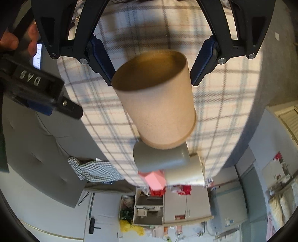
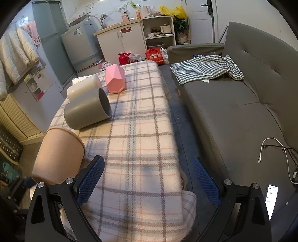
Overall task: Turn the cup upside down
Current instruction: 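Rotate the right gripper to turn the tan cup rim-down, then lower the inverted cup onto the table and open the right gripper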
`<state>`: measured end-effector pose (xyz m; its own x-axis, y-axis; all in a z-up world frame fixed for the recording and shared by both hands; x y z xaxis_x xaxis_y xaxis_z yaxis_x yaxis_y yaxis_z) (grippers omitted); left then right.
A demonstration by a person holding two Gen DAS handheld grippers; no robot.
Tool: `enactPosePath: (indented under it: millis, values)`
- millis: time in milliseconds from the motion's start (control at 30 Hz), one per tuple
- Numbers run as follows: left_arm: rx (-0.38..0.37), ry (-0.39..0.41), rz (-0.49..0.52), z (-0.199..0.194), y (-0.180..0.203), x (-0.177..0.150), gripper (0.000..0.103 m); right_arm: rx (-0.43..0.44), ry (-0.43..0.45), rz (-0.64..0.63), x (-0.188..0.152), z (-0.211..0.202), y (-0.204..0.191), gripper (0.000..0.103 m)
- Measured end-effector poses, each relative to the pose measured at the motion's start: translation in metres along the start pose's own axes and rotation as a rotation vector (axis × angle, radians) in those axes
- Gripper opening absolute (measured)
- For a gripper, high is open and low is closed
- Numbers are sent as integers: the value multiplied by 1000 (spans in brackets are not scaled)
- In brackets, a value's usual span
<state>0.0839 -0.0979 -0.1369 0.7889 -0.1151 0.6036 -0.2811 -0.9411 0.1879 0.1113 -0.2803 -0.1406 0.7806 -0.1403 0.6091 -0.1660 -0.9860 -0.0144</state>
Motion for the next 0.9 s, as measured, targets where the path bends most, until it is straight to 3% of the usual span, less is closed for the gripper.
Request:
enactPosePath:
  millis: [200,567,900]
  values:
    - [0,29,51,-15,-2,17,82,3,1,-5,0,-6,-3,96]
    - [-31,51,49,-22,-8,24,80,7,1,-18,-2,-11,-8,96]
    - [-69,66,-21,-2,-24,53,80,-1,1,-33,-1,-9,-13,96]
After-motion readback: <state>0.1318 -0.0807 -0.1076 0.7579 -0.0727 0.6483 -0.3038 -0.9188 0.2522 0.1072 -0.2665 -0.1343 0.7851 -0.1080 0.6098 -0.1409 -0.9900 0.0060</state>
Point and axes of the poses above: each gripper's, at about its wrist camera, not at the fingertips, and z roughly the way its jaws point, y to its right, x to its top, the point moved 4 cm from there along z, roughly the way its jaws point, and after that the axes turned 12 degrees about -x, right-handed, at the moved point
